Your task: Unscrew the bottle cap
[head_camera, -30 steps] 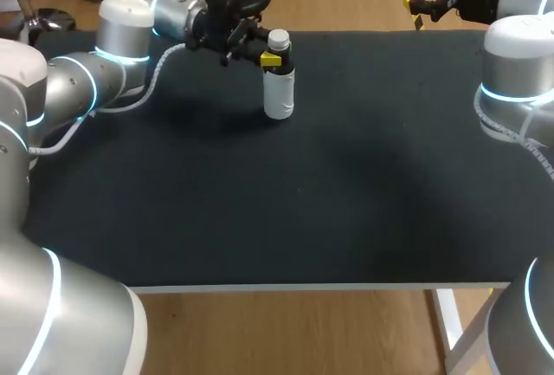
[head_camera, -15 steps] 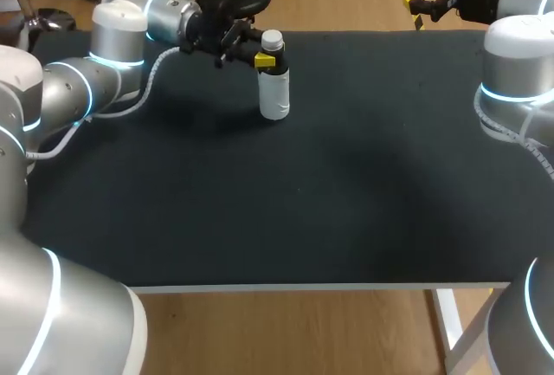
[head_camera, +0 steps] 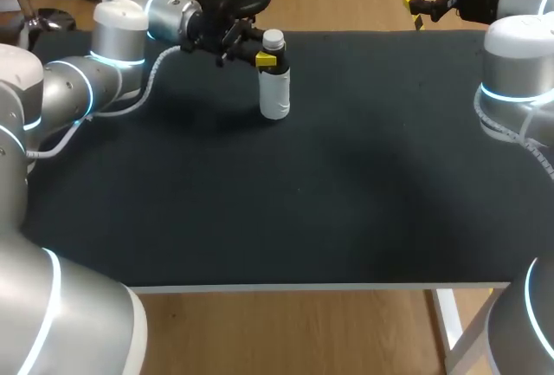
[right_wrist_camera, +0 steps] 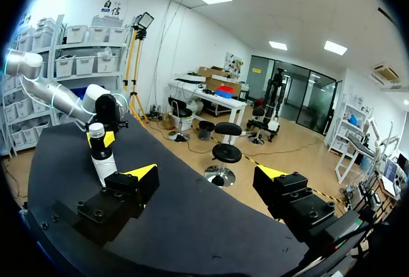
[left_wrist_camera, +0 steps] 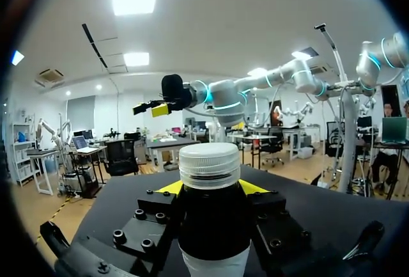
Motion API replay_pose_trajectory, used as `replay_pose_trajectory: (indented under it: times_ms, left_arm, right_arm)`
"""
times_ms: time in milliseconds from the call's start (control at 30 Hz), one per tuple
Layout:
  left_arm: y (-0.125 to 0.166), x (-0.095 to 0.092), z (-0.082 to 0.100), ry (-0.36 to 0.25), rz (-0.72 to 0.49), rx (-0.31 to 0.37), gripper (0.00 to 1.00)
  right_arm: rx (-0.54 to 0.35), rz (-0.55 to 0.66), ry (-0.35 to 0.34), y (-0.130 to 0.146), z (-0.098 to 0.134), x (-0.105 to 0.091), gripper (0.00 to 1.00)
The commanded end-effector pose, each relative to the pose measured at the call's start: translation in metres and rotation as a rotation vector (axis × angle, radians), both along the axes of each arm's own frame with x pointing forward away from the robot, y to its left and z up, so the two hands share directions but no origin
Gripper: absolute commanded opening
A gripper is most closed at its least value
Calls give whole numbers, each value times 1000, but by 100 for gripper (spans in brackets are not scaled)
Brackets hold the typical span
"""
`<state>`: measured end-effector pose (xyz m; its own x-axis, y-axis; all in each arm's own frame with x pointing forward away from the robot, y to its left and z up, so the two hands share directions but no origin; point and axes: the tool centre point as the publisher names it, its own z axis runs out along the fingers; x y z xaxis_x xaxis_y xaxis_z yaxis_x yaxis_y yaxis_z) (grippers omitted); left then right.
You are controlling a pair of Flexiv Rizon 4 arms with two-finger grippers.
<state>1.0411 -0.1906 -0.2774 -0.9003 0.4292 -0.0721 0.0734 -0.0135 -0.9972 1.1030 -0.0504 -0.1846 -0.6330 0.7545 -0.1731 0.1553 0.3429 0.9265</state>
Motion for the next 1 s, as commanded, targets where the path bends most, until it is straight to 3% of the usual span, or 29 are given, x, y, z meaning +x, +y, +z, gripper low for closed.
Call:
replay_pose_trajectory:
  times_ms: [33,767,1000]
  left_arm:
    - [0,8,-2,0,-120,4,0]
    - [0,8,-2,0,-120,4,0]
    - [0,8,-2,0,-120,4,0]
  right_arm:
    - [-1,0,0,0,0,0,100]
    - [-1,0,0,0,0,0,100]
    - [122,77,-10,36,2,-22,100]
